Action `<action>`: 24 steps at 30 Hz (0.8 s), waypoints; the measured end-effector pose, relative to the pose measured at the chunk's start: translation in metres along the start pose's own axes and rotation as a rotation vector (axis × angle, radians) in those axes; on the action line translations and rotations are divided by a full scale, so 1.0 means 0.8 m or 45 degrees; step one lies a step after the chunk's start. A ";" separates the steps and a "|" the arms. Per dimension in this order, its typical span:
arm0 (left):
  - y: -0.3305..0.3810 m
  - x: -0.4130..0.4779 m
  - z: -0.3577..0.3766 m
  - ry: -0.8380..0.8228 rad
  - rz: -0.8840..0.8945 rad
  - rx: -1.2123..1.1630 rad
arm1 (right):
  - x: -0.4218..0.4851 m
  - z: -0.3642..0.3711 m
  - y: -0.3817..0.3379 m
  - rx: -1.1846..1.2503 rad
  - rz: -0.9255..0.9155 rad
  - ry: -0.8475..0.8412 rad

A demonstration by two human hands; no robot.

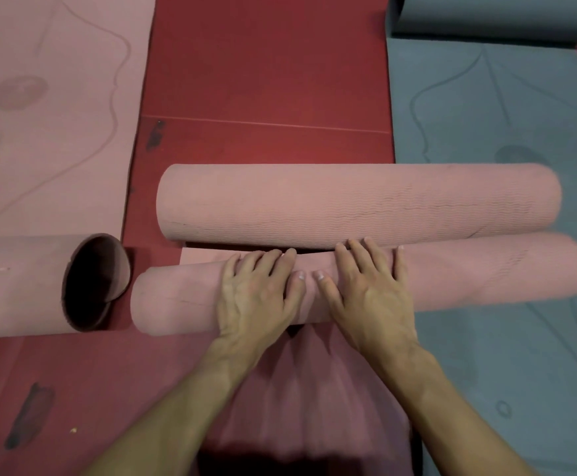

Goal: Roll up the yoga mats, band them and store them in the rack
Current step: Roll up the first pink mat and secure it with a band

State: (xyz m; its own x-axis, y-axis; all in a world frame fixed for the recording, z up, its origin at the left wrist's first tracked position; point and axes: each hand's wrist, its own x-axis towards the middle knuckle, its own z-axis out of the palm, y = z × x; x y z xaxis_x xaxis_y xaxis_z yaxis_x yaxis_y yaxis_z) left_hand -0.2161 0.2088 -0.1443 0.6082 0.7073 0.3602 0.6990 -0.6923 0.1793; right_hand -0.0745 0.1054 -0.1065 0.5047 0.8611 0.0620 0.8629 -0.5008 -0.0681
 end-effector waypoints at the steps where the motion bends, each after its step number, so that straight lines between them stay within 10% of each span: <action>1: -0.001 0.004 0.000 0.004 0.006 -0.014 | 0.002 -0.002 0.002 0.004 -0.004 0.003; 24: -0.005 0.002 0.003 0.127 0.178 -0.157 | 0.016 -0.020 0.082 -0.134 0.080 -0.106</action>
State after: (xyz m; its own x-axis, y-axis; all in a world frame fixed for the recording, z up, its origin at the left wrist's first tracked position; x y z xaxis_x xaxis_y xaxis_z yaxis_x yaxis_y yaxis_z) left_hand -0.2173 0.2134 -0.1463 0.6513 0.5900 0.4772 0.5557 -0.7991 0.2296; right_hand -0.0110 0.0820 -0.0944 0.5577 0.8298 -0.0220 0.8299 -0.5568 0.0360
